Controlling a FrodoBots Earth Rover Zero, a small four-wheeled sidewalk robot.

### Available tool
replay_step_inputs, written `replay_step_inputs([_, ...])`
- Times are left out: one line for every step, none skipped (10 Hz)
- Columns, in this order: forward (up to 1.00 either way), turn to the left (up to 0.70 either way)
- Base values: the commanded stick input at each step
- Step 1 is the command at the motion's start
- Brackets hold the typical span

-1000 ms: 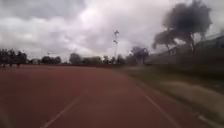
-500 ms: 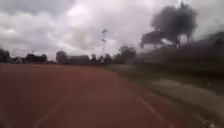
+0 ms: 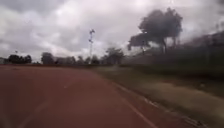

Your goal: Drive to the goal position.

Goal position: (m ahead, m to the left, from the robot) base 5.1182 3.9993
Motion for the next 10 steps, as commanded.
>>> replay_step_inputs([0.85,-0.01])
replay_step_inputs([0.85,0.01])
replay_step_inputs([0.85,0.01])
replay_step_inputs([0.85,0.01])
replay_step_inputs([0.85,0.01])
replay_step_inputs([0.85,0.01])
replay_step_inputs([0.85,0.04])
replay_step_inputs([0.85,0.10])
replay_step_inputs([0.85,0.16])
replay_step_inputs([0.85,0.22])
